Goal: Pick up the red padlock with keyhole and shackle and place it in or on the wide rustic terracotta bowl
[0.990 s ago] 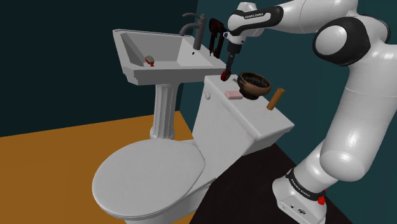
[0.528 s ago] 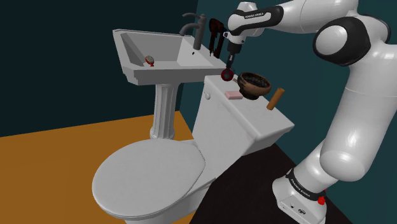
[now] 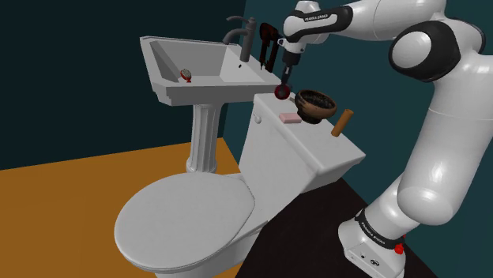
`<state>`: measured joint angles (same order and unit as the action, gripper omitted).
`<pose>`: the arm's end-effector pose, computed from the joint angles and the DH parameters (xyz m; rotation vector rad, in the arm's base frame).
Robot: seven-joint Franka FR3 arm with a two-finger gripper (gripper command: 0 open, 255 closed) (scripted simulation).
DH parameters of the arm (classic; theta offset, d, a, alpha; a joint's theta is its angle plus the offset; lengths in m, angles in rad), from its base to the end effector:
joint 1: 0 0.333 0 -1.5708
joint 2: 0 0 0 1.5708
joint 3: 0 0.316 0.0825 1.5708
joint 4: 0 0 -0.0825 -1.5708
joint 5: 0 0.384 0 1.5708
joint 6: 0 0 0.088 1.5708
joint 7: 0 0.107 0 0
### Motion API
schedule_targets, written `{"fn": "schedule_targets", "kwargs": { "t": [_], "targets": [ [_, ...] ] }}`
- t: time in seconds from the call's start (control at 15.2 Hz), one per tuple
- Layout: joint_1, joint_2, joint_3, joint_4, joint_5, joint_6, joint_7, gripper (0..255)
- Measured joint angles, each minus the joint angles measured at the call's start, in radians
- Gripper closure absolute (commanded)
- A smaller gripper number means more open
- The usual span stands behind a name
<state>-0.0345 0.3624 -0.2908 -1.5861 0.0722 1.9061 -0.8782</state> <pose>0.6324 -0.1846 0.4320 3.0126 0.8414 -0.0648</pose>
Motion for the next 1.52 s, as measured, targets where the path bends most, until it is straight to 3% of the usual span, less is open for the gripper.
{"fn": "schedule_targets", "kwargs": {
  "t": [0.4, 0.46, 0.66, 1.06, 1.52],
  "targets": [
    [-0.001, -0.014, -0.002, 0.058, -0.005, -0.071, 0.002, 255],
    [-0.001, -0.014, -0.002, 0.058, -0.005, -0.071, 0.002, 0],
    [0.013, -0.044, 0.004, -0.009, -0.005, -0.028, 0.006, 0],
    [0.063, -0.161, 0.036, -0.295, 0.001, 0.175, 0.017, 0],
    [0.070, -0.135, 0.047, -0.363, 0.017, 0.274, 0.012, 0]
  ]
}}
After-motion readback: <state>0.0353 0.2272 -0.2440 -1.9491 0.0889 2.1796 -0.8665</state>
